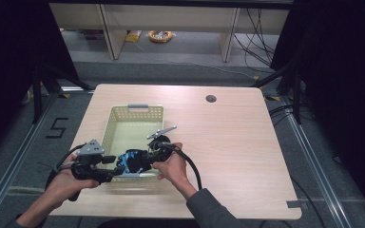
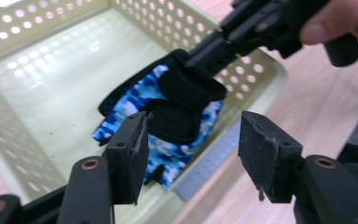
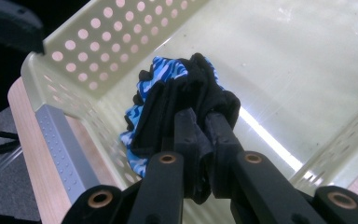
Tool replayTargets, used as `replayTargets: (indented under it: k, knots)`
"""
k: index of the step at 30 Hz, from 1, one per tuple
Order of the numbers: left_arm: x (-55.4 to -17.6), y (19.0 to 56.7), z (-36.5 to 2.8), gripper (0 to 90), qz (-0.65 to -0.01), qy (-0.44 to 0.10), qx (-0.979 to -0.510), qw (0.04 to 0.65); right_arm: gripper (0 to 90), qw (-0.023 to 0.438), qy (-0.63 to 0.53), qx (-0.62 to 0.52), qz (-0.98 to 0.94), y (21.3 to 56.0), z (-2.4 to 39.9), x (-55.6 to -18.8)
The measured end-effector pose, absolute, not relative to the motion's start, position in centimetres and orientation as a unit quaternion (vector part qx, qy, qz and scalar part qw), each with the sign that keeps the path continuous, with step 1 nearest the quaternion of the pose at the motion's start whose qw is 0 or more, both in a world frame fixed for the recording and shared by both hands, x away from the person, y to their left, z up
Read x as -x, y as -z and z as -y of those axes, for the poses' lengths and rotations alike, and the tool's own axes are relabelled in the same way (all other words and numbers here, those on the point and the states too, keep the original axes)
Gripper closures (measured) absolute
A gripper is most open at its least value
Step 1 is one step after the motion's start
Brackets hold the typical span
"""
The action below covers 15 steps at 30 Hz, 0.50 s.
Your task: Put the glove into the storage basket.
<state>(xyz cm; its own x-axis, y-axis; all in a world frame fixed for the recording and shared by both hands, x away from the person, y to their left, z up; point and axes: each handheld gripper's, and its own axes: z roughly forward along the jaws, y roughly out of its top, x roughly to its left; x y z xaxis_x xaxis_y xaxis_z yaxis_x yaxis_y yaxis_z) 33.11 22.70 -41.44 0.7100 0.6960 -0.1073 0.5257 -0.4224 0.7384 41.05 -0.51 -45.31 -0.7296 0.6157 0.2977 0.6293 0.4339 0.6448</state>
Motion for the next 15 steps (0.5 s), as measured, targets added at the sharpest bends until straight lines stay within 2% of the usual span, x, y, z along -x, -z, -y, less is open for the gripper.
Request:
replayTargets:
  k: [15]
  knots:
    - [-30.4,41.7,-21.6,37.9,-0.343,-0.093,-0.841,0.407,71.5,-0.024,0.375,0.367,0.851,44.3,0.8,-40.8]
